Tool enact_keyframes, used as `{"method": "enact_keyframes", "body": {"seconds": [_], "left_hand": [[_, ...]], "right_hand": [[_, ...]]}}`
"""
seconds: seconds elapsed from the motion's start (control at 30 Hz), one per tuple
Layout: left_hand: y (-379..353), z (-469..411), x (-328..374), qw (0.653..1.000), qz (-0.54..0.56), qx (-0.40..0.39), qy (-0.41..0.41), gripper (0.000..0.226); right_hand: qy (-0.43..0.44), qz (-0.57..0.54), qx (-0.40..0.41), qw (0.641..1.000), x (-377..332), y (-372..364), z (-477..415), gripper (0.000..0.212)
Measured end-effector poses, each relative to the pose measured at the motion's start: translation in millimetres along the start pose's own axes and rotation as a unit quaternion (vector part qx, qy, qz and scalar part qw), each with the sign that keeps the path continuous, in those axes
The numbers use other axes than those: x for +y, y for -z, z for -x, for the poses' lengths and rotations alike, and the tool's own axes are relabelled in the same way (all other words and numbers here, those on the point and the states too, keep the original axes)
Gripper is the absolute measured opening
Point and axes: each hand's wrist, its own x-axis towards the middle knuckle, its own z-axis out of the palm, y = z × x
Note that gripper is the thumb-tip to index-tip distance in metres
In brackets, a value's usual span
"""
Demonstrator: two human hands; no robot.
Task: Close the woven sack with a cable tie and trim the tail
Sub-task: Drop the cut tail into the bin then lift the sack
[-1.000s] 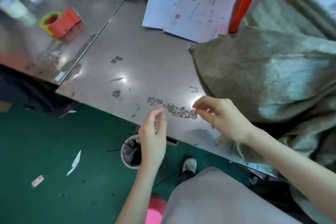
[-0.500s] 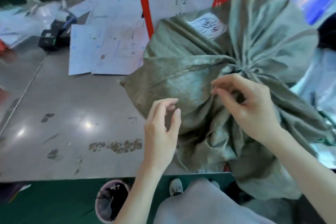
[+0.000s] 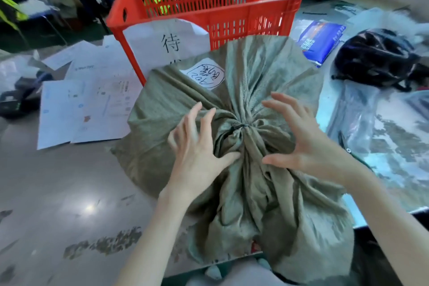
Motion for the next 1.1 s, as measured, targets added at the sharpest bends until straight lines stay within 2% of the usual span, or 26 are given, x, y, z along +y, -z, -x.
{"method": "enact_keyframes", "body": {"seconds": [0.13,0.23,0.33,0.57,0.67,0.8,0.97,1.1], "left_hand": [[-8,-14,-6,0.998,-0.051,-0.042,0.001,0.107],[-13,-17,-6,0.997,-0.018,-0.071,0.014,0.098],[-18,-15,-2,0.998,-0.002,-0.058,0.002,0.083],[-21,-23,1,0.996,0.037,-0.074,0.023,0.085],[-21,-25,3,0.998,0.021,-0.065,0.016,0.074],[-17,-28,4,0.999,-0.002,-0.038,0.004,0.04],[-13,-29,4,1.0,-0.003,-0.02,-0.023,0.035],[-14,-27,0,0.999,0.025,-0.042,-0.01,0.027]], "right_hand": [[-0.028,0.108,-0.066,0.991,8,2,-10,0.105],[-0.037,0.164,-0.058,0.984,13,-1,-22,0.108],[-0.033,0.184,-0.057,0.981,18,-9,-30,0.106],[-0.04,0.19,0.008,0.981,28,-17,-40,0.098],[-0.038,0.201,0.034,0.978,30,-19,-42,0.096],[-0.044,0.231,0.028,0.972,27,-21,-49,0.09],[-0.04,0.252,0.003,0.967,23,-18,-54,0.07],[-0.035,0.239,0.015,0.97,21,-19,-51,0.048]]}}
